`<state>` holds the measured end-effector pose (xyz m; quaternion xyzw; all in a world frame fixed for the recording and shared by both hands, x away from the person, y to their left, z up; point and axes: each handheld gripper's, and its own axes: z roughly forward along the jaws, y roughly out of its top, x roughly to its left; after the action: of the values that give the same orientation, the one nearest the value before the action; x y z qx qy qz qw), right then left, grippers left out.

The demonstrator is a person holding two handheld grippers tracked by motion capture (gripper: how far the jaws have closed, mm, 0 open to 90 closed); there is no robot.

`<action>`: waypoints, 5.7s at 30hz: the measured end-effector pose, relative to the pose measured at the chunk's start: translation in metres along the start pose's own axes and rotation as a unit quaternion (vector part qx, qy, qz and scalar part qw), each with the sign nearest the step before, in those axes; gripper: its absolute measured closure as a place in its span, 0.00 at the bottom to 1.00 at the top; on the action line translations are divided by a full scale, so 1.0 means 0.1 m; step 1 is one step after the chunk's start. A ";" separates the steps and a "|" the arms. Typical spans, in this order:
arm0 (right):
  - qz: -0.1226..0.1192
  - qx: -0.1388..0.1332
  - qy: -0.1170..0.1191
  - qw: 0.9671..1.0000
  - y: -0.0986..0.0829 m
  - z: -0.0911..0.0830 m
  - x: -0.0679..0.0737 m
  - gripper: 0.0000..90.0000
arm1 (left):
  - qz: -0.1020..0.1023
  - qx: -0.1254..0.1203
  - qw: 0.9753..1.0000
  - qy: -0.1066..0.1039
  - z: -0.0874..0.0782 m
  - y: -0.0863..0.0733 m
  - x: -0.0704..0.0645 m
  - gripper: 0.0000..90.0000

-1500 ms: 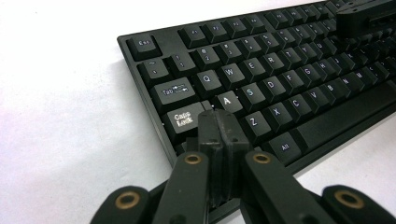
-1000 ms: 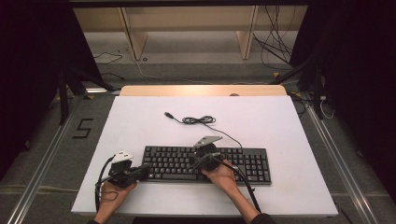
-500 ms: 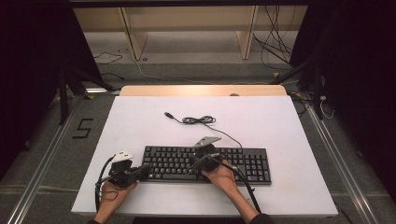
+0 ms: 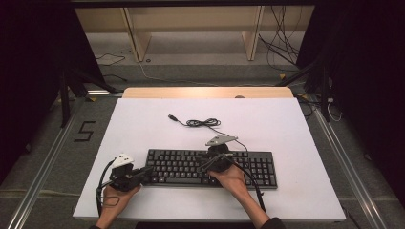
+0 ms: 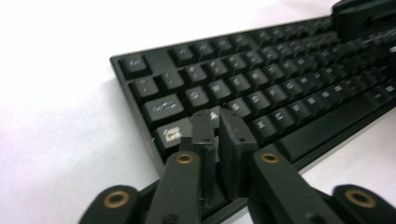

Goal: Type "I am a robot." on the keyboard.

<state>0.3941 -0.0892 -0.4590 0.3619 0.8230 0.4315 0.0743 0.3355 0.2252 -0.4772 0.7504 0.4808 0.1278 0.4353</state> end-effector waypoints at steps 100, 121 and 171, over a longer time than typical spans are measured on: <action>-0.035 0.011 0.050 0.998 -0.27 -0.05 0.40 0.81 | 0.007 -0.095 0.994 -0.059 -0.12 0.07 -0.09 0.32; -0.027 -0.036 0.057 0.997 -0.25 -0.28 0.34 0.46 | 0.012 -0.029 0.999 -0.023 0.12 0.10 -0.02 0.80; -0.022 -0.057 0.038 0.997 -0.30 -0.43 0.29 0.41 | 0.020 -0.005 0.999 -0.030 0.21 0.14 -0.02 0.89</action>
<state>0.3381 -0.1095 -0.4500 0.3218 0.8072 0.4895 0.0727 0.3558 0.2100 -0.4781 0.7610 0.4521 0.1165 0.4504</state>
